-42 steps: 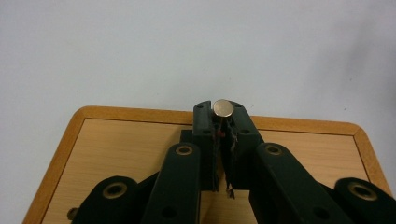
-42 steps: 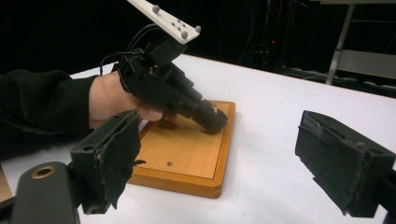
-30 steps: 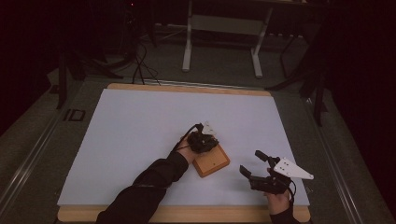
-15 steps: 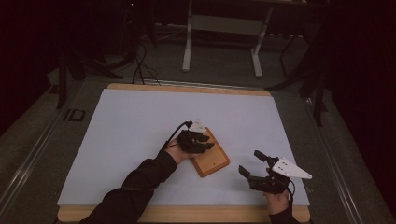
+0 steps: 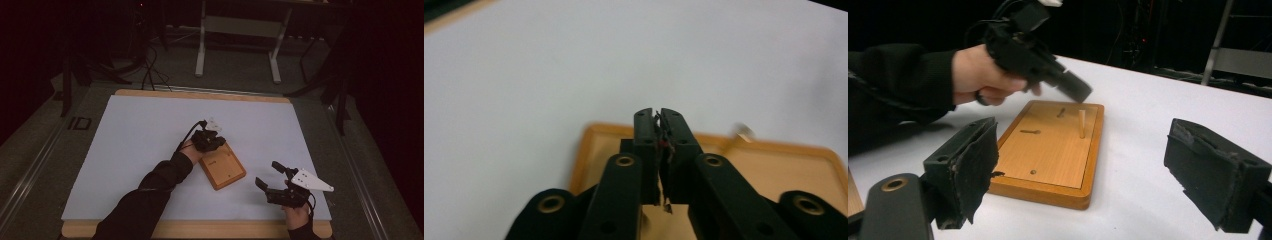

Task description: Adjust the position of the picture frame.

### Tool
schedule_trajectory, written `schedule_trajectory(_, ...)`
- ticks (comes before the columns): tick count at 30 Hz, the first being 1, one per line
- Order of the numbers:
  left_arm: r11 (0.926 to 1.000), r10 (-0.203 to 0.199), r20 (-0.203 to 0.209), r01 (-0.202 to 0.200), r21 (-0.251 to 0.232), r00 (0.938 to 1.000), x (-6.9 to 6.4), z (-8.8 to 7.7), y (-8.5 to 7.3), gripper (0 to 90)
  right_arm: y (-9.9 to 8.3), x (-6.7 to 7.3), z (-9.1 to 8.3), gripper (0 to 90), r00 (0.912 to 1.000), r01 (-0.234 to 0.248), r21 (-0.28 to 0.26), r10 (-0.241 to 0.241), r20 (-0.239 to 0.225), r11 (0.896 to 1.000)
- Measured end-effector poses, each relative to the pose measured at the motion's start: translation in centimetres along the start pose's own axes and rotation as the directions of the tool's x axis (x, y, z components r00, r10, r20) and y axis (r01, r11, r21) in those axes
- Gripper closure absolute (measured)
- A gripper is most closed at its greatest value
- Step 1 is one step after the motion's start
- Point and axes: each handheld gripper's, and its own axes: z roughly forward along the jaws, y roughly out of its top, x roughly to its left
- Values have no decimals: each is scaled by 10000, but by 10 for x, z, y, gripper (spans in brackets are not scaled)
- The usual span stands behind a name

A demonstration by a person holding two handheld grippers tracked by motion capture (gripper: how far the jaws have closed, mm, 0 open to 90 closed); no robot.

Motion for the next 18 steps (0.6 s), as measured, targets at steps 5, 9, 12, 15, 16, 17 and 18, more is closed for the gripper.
schedule_trajectory(5,9998,66,-167,-63,167,9998,10,17,11,897,-1,0,-1,138,10000,-6,9,6,-11,10000)
schedule_trajectory(9,9985,262,-132,-255,493,9996,16,30,17,899,-1,-1,-1,138,10000,-83,-17,83,2,10000)
schedule_trajectory(12,9970,306,-169,-293,722,9994,18,37,18,900,-1,-2,-2,138,9999,-99,-19,99,-17,9999)
schedule_trajectory(15,9921,442,-159,-421,1178,9989,21,46,16,900,-1,-2,-2,138,9999,-112,-70,111,-61,9999)
schedule_trajectory(16,9905,481,-176,-454,1301,9987,22,47,15,899,-1,-2,-3,138,9999,-112,-72,111,-63,9999)
schedule_trajectory(17,9904,445,-116,-426,1314,9989,23,48,15,900,-1,-2,-3,138,9999,-109,-72,108,-61,9999)
schedule_trajectory(18,9904,445,-116,-426,1314,9989,23,48,15,900,-1,-2,-3,138,9999,-118,-80,118,-66,9999)
